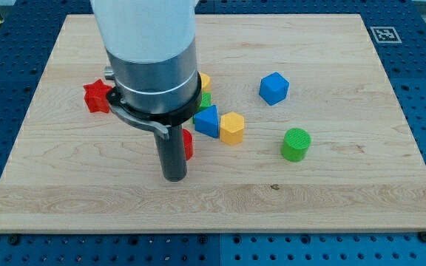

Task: Place the red circle below the red star

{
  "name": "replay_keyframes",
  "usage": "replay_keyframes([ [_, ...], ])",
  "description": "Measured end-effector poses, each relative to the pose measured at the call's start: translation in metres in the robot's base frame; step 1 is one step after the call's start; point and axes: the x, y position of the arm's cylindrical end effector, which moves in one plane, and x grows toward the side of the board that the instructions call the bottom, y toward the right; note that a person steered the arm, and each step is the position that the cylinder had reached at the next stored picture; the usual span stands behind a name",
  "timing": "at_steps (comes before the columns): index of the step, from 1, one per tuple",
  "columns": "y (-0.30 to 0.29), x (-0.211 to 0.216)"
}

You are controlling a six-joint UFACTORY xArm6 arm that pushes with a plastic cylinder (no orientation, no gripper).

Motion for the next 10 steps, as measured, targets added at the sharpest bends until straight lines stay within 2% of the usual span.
replay_keyframes([
  [2, -0.009, 0.013],
  [3, 0.006, 0.014],
  [4, 0.056, 0.014],
  [6, 0.070, 0.005],
  [7, 0.070, -0.010],
  [10, -0.001, -0.041],
])
